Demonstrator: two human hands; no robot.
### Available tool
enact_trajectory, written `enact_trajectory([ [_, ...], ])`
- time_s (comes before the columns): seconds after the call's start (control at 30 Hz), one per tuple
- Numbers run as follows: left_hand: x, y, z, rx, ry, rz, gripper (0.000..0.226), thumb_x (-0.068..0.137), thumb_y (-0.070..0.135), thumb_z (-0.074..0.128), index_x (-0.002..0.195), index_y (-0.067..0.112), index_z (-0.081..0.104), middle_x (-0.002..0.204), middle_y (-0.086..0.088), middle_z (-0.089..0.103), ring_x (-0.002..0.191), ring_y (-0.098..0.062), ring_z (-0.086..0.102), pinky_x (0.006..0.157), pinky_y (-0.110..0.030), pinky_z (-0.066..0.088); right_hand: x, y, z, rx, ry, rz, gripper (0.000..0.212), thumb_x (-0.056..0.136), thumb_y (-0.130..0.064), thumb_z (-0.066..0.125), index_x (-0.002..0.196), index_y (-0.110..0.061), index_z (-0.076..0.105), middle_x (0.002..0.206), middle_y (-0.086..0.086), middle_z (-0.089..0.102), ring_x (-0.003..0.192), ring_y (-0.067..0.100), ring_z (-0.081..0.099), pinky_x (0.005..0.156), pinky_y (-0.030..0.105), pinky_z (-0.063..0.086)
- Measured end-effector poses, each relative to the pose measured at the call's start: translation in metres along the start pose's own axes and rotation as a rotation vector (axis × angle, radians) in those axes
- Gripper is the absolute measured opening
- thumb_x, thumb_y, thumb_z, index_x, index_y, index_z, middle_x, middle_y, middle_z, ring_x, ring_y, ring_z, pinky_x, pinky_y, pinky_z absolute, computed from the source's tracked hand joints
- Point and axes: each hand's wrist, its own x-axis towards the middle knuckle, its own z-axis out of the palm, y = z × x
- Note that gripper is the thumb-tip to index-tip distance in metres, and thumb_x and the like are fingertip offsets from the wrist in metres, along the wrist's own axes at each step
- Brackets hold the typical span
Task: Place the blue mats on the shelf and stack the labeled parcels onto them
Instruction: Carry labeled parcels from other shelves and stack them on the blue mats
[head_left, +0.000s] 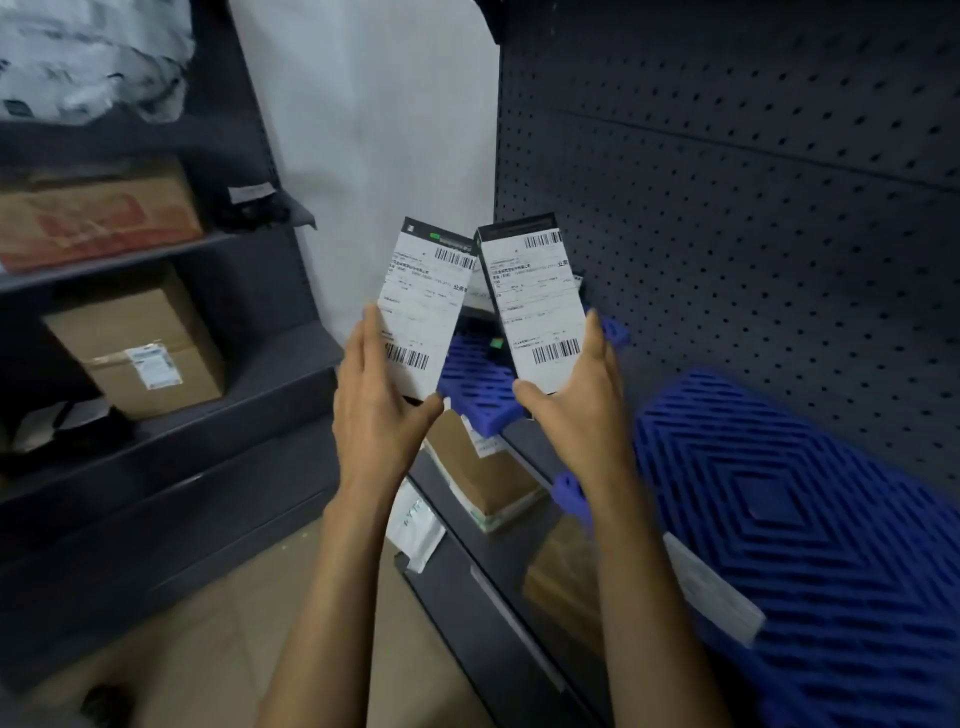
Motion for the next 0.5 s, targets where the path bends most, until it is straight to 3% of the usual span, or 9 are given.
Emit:
enact_trajectory([
  [0.17,0.096,-0.009,0.039,0.016,-0.134,0.082,0.100,0.079,0.031,0.075,0.157,0.020,0.013,0.158,-0.001,0.023,0.135,-0.024,0.038,0.090,-0.045,0.047,0.079,-0.002,0.024,-0.084,0.056,0.131,0.106,0.082,-0.034,0.072,0.158,-0.015,0.001,0.159,0.008,0.024,0.142,0.030,0.030,0.108,0.049,0.040],
  [0.37,0.158,-0.004,0.092,-0.021,-0.313,0.127,0.093,0.084,0.039,0.070,0.156,0.018,0.015,0.152,-0.007,0.031,0.135,-0.027,0.037,0.095,-0.044,0.043,0.130,0.013,0.037,-0.228,0.026,0.267,0.103,0.084,-0.040,0.068,0.158,-0.011,0.003,0.158,0.013,0.026,0.142,0.034,0.032,0.113,0.048,0.034],
  [0.5,0.175,-0.001,0.114,-0.106,-0.394,0.125,0.088,0.087,0.037,0.068,0.156,0.019,0.018,0.155,-0.008,0.028,0.141,-0.028,0.030,0.105,-0.043,0.038,0.143,0.012,0.047,-0.249,0.021,0.233,0.092,0.088,-0.038,0.064,0.158,-0.016,0.009,0.158,0.009,0.031,0.141,0.032,0.032,0.116,0.045,0.028],
])
